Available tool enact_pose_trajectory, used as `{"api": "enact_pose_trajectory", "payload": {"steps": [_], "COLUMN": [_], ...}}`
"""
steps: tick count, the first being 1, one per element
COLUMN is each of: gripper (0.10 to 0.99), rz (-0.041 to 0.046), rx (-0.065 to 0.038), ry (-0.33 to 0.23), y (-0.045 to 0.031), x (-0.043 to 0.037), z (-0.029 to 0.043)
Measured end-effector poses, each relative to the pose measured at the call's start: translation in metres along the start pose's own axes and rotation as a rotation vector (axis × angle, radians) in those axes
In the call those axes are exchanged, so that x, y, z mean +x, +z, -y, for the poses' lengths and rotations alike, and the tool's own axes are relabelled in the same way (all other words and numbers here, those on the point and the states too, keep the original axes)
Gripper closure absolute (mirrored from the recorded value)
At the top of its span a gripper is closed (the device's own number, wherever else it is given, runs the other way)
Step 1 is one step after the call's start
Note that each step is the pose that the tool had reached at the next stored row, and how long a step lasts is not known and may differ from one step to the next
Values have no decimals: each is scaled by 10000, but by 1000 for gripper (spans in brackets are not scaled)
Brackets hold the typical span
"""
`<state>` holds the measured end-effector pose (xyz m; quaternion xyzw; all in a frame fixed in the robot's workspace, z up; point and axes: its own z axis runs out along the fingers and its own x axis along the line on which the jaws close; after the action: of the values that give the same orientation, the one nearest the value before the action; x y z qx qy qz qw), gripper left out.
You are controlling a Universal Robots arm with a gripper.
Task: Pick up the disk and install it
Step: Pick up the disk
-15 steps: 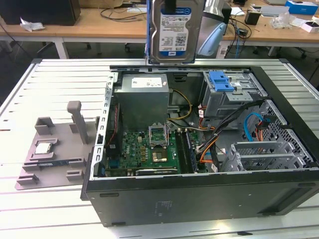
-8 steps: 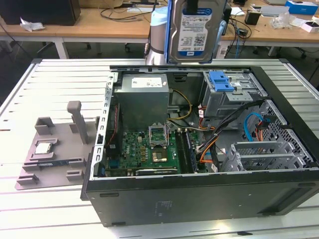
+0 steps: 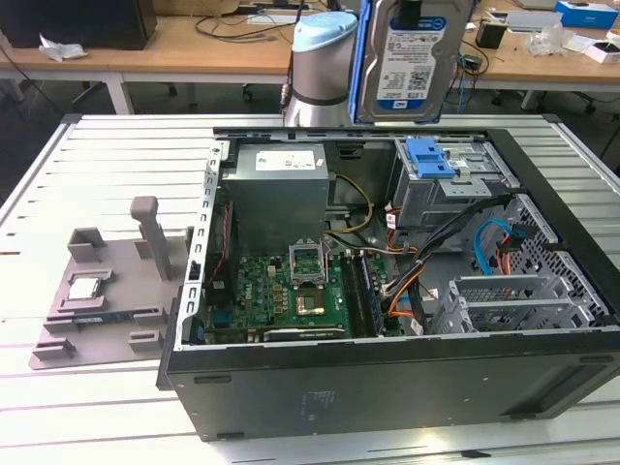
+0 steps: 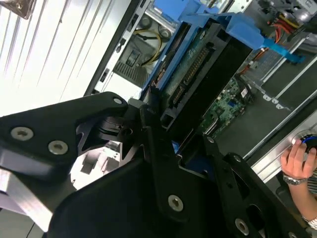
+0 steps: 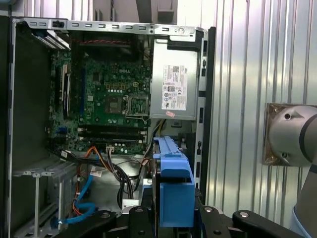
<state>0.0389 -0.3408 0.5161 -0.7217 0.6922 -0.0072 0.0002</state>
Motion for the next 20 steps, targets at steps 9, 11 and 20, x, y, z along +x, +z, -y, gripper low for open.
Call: {"api": "enact_pose_trajectory", "payload": {"steps": [9,11,20], "gripper": [718,718,718], "rz": [1,0,0], "rx": [-2,-3,-6], "ry": [0,1,2], "y": [4,6,10], "x": [15,21,38], "z": [400,542,973]}}
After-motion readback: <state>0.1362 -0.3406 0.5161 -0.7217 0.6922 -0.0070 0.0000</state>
